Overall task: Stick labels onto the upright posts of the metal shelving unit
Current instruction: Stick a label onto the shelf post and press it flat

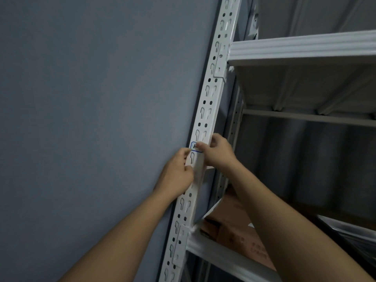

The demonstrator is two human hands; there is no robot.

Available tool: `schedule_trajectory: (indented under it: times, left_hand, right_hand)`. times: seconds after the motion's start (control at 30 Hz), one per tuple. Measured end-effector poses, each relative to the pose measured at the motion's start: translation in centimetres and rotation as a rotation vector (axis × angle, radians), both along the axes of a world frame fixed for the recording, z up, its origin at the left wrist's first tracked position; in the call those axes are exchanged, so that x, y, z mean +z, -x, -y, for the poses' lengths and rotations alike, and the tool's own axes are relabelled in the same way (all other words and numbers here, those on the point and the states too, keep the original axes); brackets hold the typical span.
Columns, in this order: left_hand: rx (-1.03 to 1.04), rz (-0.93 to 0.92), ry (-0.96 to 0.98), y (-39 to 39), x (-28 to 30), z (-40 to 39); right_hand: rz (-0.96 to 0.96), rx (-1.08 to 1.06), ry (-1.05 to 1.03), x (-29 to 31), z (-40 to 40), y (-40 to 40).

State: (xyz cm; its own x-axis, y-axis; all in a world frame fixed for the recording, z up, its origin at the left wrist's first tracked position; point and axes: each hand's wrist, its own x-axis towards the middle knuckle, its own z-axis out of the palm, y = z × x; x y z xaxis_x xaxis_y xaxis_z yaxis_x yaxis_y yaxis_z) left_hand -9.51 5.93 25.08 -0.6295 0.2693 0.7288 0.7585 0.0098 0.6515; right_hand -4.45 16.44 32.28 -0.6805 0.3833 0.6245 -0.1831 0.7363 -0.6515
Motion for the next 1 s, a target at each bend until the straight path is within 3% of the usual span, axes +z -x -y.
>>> schedule_trajectory:
  times: [0.1, 0.2, 0.27, 0.4, 0.47, 0.7, 0.83, 0.9, 1.0]
  left_hand:
    - [-0.057, 0.057, -0.066, -0.3, 0.4, -0.1]
    - [-0.082, 0.051, -0.027, -0.4, 0.3, 0.0]
    - [-0.062, 0.06, -0.022, -0.1, 0.3, -0.1]
    - [-0.047, 0.096, -0.026, 0.0, 0.4, -0.1]
    - [-0.056, 0.099, -0.025, -0.3, 0.5, 0.0]
    - [-0.068, 0.108, -0.038, -1.2, 0.9, 0.5]
    - [-0.089, 0.105, -0.04, -1.7, 0.9, 0.8]
    - [-0.076, 0.101, -0.048, -1.6, 0.8, 0.6]
    - [-0.05, 0.105, -0.039, -1.4, 0.7, 0.4]
  right_hand:
    - [0.039, 0.235, 0.08, 0.1, -1.1, -1.3]
    - [0.084, 0.316, 0.137, 0.2, -1.0, -2.0]
    - [0.04, 0.23, 0.104, -0.3, -0.4, -1.5]
    - [-0.033, -0.202, -0.152, -1.9, 1.4, 0.3]
    - [-0.047, -0.251, -0.151, -1.9, 1.6, 0.5]
    - [-0.03, 0.199, 0.139, -1.3, -0.1, -0.8]
    - [0.06, 0.314, 0.211, -0.6, -0.7, -1.8]
    - [0.025, 0.214, 0.226, -0.4, -0.2, -1.1]
    - [-0.016, -0.111, 0.058, -0.3, 1.4, 0.1]
